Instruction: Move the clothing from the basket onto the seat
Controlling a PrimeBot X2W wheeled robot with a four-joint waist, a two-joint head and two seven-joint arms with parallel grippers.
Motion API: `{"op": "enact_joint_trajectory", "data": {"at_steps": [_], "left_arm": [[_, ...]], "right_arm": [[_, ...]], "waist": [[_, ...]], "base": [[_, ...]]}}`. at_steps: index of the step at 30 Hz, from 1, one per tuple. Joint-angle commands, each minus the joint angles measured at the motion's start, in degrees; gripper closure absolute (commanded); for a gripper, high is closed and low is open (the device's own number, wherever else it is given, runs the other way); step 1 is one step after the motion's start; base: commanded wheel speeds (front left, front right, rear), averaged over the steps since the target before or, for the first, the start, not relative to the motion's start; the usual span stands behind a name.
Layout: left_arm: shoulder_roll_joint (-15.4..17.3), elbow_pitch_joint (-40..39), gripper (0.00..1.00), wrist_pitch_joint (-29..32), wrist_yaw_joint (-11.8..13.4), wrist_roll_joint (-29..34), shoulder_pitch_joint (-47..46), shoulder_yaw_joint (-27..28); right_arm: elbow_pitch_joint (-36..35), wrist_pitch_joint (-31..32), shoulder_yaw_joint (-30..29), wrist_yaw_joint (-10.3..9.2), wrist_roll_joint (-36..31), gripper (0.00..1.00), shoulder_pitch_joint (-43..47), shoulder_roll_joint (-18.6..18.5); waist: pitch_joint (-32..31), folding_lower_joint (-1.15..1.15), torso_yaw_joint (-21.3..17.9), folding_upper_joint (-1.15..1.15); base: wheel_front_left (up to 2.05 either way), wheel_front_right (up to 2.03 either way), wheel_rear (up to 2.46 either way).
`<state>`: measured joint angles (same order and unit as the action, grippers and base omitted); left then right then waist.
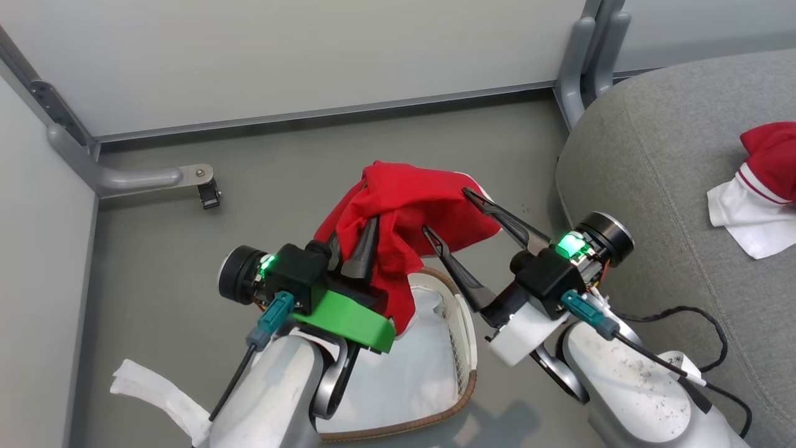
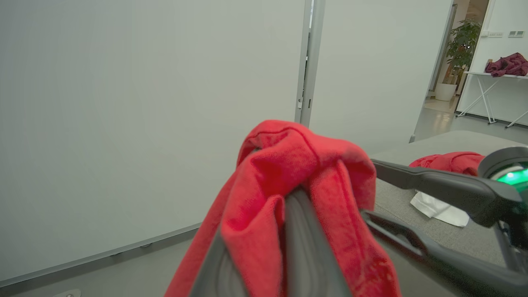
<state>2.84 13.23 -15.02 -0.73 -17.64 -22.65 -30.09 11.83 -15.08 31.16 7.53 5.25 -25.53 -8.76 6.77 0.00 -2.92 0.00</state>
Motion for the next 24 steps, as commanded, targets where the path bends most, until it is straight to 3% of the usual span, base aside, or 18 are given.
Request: {"op": "enact_joint_trajectory", "data": {"at_steps": [1,15,24], "left_arm": [[0.2,0.0,1.00,-0.2,0.2,-0.4,-0.8,-0.3],[0.1,0.3,1.00,-0.2,-1.1,-1.3,-1.9,-4.5],[0.1,-0.2,1.00,-0.2,-1.6,-2.8,-2.8,-8.1]], "right_arm": [[1.1,-0.1,1.1,-0.08,-0.7,0.00,-1.3,-0.9],[11.8,-0.1,10.2,-0.08,-1.2,0.00,-10.2,-3.0],[17.1,-0.1,14.7,-0.08,2.3,0.03,-12.5,-1.6]], "waist": [[0.1,0.00,0.1,0.00],[1.2,0.00,2.0,0.00],[1.6,0.00,3.7,0.00]], "base": [[0.00,0.00,0.00],[0.00,0.00,0.00],[0.00,0.00,0.00]]}}
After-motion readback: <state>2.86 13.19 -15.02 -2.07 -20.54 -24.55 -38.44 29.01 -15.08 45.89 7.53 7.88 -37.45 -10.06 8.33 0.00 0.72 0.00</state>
